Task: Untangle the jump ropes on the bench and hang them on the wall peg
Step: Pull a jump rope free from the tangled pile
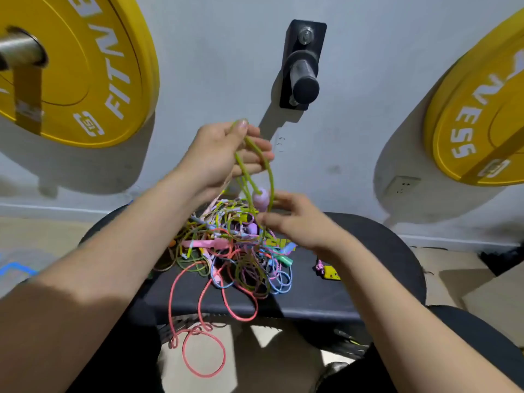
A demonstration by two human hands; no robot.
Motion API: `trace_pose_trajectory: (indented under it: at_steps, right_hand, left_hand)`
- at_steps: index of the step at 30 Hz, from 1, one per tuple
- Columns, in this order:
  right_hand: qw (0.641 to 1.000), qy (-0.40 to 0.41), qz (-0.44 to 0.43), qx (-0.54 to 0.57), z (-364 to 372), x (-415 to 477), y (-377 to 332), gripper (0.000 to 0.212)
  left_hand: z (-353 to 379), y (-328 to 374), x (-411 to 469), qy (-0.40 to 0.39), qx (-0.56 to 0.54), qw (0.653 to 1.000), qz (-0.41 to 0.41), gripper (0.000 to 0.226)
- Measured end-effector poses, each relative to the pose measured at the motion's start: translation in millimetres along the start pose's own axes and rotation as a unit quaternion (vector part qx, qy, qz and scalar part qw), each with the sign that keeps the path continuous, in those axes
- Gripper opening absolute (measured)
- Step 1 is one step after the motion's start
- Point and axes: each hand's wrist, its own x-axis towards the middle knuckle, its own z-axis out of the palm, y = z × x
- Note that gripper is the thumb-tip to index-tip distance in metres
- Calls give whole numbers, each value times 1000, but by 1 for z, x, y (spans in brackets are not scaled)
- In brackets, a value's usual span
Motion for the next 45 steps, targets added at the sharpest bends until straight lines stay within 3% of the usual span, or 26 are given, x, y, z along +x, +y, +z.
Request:
trace_pose_trajectory:
  at_steps: [1, 3, 4, 6, 8, 10, 12, 13, 15, 17, 18, 19, 21, 23, 25, 27, 29, 32, 38, 40, 42, 45]
  right_hand:
    - [993, -42, -40, -107, 5, 3, -2, 12]
    - [975, -28, -53, -215, 8, 13, -12, 24]
    - [982, -4, -32, -188, 7, 16, -20, 26]
    - [998, 60, 20, -20, 4, 23, -38, 25]
    - [982, 122, 47, 135, -3, 33, -59, 22]
    - [968, 181, 44, 170, -14, 44, -79, 19]
    - [950, 206, 57, 229, -25, 55, -95, 17]
    - [933, 199, 68, 291, -29, 58, -102, 16]
    - [885, 183, 56, 425, -41, 64, -112, 15]
    - [829, 194, 6, 524, -54, 68, -113, 17]
    - [812, 214, -15, 543, -61, 68, -109, 17]
    - [810, 239, -25, 536, -67, 69, -103, 14]
    - [850, 273, 14, 449, -74, 68, -86, 14]
    - [912, 257, 113, 298, -74, 64, -61, 19]
    - [957, 188, 182, 123, -69, 54, -37, 19]
    - [980, 82, 182, -9, -61, 42, -18, 23]
    - [988, -27, 140, -57, -52, 34, -7, 32]
    - [991, -105, 60, -62, -49, 37, -6, 24]
    - [993, -117, 13, -22, -53, 43, -8, 23]
    - [997, -76, -7, 4, -50, 45, -14, 18]
    - [995, 20, -48, 80, -52, 51, -27, 13]
    - [950, 148, -121, 248, -56, 58, -47, 15]
  left_hand:
    - [1, 8, 5, -1, -20, 1000, -5, 32]
    - [-2, 14, 10, 14, 25, 999, -14, 34]
    - [-7, 12, 12, 24, 74, 997, -21, 37]
    - [-22, 2, 14, 48, 121, 990, -53, 43]
    - [-37, -10, 14, 56, 99, 985, -128, 51]
    - [-45, -18, 10, 18, 108, 978, -178, 40]
    - [-47, -29, 5, -75, 161, 972, -156, 25]
    - [-48, -34, 1, -141, 214, 957, -136, 31]
    - [-46, -46, -3, -263, 352, 892, -104, 27]
    - [-43, -56, 1, -340, 463, 815, -71, 20]
    - [-42, -59, 6, -361, 477, 799, -63, 22]
    - [-40, -59, 11, -371, 468, 799, -70, 22]
    - [-30, -57, 21, -342, 422, 835, -90, 19]
    - [-18, -57, 34, -224, 370, 899, -66, 19]
    - [-4, -52, 41, -135, 274, 951, -43, 17]
    - [9, -45, 45, -125, 172, 977, -34, 17]
    - [17, -38, 50, -145, 105, 984, -24, 19]
    - [23, -33, 57, -126, 56, 990, -9, 20]
    - [14, -43, 61, -23, 56, 998, -2, 23]
    - [6, -40, 63, -3, 71, 997, -14, 36]
    - [1, -37, 62, -23, 76, 994, -74, 58]
    - [-5, -45, 48, -170, 119, 960, -187, 77]
